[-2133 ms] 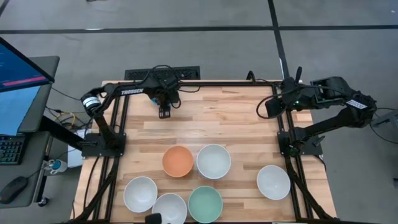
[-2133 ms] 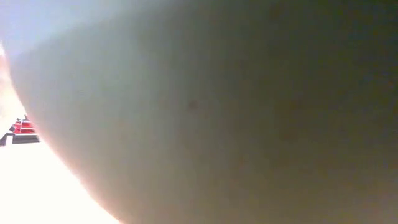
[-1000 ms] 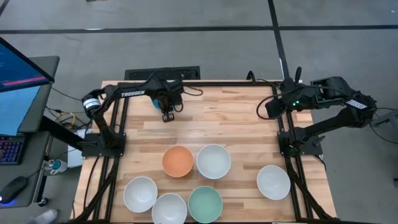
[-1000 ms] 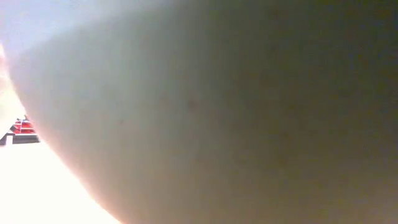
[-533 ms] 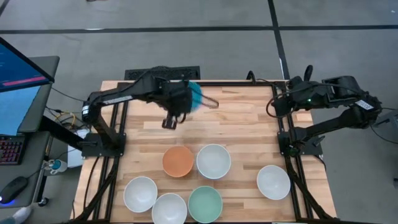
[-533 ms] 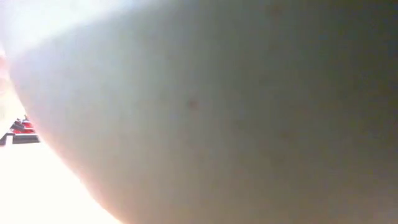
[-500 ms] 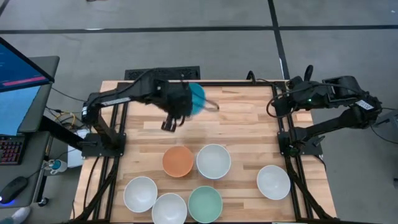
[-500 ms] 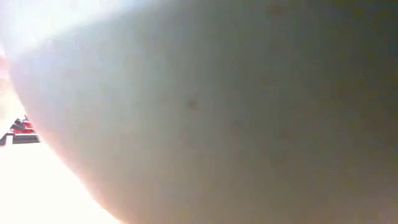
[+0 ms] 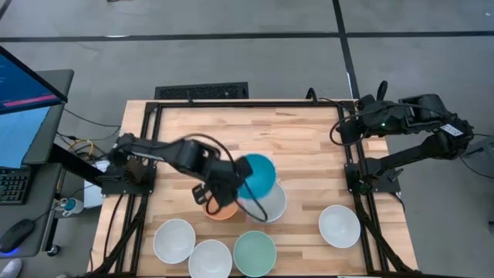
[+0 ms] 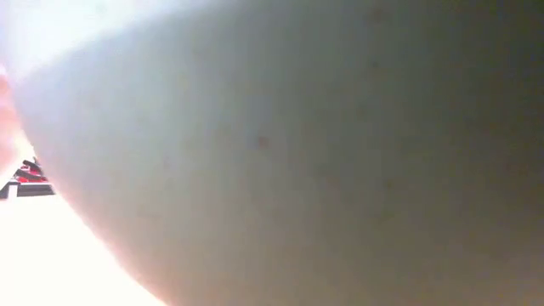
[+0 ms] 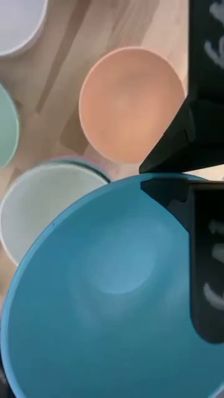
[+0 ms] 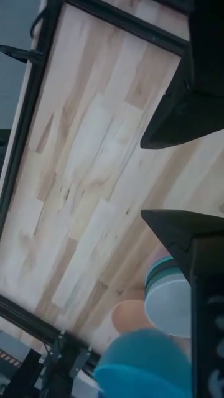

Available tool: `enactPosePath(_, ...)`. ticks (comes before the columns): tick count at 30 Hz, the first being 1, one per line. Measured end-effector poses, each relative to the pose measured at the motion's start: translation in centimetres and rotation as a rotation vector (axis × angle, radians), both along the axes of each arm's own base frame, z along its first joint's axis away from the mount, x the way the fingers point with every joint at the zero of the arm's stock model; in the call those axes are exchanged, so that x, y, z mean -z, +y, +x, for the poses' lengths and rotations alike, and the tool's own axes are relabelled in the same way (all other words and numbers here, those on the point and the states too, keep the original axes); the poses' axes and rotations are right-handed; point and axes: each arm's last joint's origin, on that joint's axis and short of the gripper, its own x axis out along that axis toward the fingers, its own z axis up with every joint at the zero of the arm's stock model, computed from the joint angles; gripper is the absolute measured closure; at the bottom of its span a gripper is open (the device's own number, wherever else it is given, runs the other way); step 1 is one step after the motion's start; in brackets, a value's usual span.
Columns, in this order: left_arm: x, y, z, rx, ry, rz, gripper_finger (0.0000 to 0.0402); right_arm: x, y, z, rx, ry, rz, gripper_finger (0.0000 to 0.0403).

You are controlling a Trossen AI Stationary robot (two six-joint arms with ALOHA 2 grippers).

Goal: Nest bowls inside each other
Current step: Stack the blue bowl on the white bowl

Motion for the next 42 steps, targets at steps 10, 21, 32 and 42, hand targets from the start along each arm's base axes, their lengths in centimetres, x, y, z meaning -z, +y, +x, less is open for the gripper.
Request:
enactPosePath(10,2.8,-1.5,3.5,0.08,-0.053,0.12,0.0401,0.6,1.0,2.2,0.027,0.023,0.068,0.0215)
enactPosePath(21,5.7,-2.4,4.3,0.112,0.115,0.008,0.0401,1.7,2.9,5.1,0.02,0.09,0.111,0.0223)
enactPosePath(32,8.9,-3.5,6.2,0.109,0.15,0.023,0.0401,1.9,3.4,5.6,0.026,0.099,0.117,0.0228)
enactPosePath(42,10.1,-3.7,6.9,0.01,0.166,0.025,0.0392,1.9,3.4,5.6,0.039,0.095,0.125,0.0241)
